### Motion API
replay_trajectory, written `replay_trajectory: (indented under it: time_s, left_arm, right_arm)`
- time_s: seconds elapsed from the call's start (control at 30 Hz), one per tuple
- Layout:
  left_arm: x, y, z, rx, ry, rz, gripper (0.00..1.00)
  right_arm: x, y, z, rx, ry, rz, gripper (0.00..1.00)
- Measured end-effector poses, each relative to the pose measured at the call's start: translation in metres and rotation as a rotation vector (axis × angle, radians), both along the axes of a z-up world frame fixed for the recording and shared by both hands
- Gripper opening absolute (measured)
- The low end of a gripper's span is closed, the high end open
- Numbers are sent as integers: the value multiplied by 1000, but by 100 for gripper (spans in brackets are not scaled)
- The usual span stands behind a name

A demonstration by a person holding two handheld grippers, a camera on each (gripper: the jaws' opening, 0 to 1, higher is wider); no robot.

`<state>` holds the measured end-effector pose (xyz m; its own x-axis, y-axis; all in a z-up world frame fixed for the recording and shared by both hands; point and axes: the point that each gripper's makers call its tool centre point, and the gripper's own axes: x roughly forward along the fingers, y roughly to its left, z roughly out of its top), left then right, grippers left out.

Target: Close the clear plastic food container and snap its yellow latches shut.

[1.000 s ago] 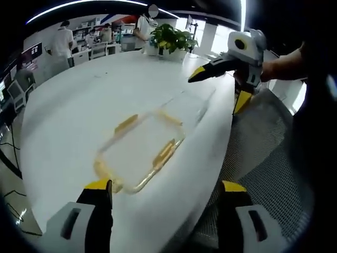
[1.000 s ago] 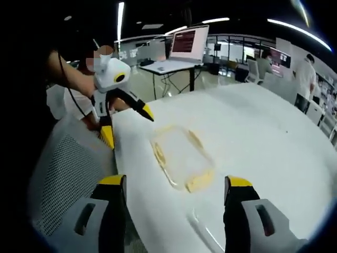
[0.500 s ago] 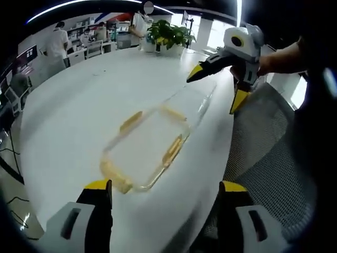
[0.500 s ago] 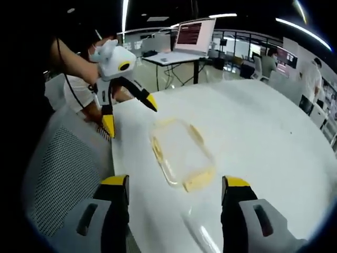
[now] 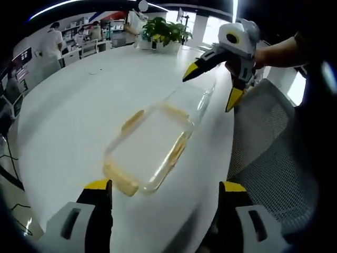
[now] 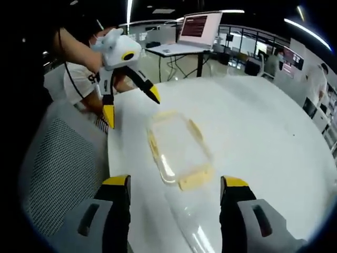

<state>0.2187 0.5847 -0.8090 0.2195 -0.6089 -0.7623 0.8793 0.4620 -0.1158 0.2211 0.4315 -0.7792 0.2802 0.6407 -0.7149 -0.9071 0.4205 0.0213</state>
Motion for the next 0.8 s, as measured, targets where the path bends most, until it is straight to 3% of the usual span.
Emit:
replay_trajectory:
  time_s: [0.8]
  left_arm:
    - [23, 5, -13, 64, -13, -84, 78]
  right_arm:
    - [8, 5, -22, -108, -5, 123, 67]
